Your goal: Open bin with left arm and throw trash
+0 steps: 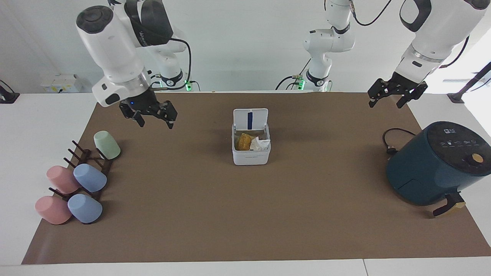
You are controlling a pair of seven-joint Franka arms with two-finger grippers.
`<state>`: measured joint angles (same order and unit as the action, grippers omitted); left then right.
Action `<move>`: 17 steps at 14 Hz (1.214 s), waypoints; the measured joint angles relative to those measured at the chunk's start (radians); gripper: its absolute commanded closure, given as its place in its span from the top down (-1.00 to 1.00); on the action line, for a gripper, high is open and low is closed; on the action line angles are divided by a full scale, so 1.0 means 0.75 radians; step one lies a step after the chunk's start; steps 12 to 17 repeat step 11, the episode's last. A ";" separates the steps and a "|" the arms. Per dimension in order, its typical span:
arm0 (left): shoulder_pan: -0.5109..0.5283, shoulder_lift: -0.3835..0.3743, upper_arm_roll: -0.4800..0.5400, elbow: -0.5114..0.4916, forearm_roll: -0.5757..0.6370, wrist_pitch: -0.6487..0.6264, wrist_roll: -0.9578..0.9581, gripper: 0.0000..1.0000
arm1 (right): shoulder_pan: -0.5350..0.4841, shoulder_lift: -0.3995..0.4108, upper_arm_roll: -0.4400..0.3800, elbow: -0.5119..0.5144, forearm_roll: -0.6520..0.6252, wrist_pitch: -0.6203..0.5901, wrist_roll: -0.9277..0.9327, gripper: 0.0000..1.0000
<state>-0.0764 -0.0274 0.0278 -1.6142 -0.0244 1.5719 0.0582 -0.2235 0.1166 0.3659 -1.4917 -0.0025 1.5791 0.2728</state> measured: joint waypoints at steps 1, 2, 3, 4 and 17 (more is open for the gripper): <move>0.000 0.000 0.000 0.000 0.000 0.000 0.000 1.00 | 0.024 -0.042 -0.075 -0.006 -0.001 -0.061 -0.054 1.00; 0.000 0.000 0.000 0.000 0.000 0.000 0.001 1.00 | 0.079 -0.077 -0.179 -0.019 -0.001 -0.097 -0.093 1.00; 0.000 0.000 0.000 0.000 0.000 0.000 0.001 1.00 | 0.136 -0.109 -0.279 -0.046 -0.001 -0.118 -0.125 1.00; 0.000 0.000 0.000 0.000 0.000 0.000 0.002 1.00 | 0.171 -0.138 -0.352 -0.085 -0.002 -0.121 -0.167 1.00; 0.000 0.000 -0.001 0.000 0.000 0.000 0.003 1.00 | 0.190 -0.202 -0.448 -0.190 -0.034 -0.104 -0.346 1.00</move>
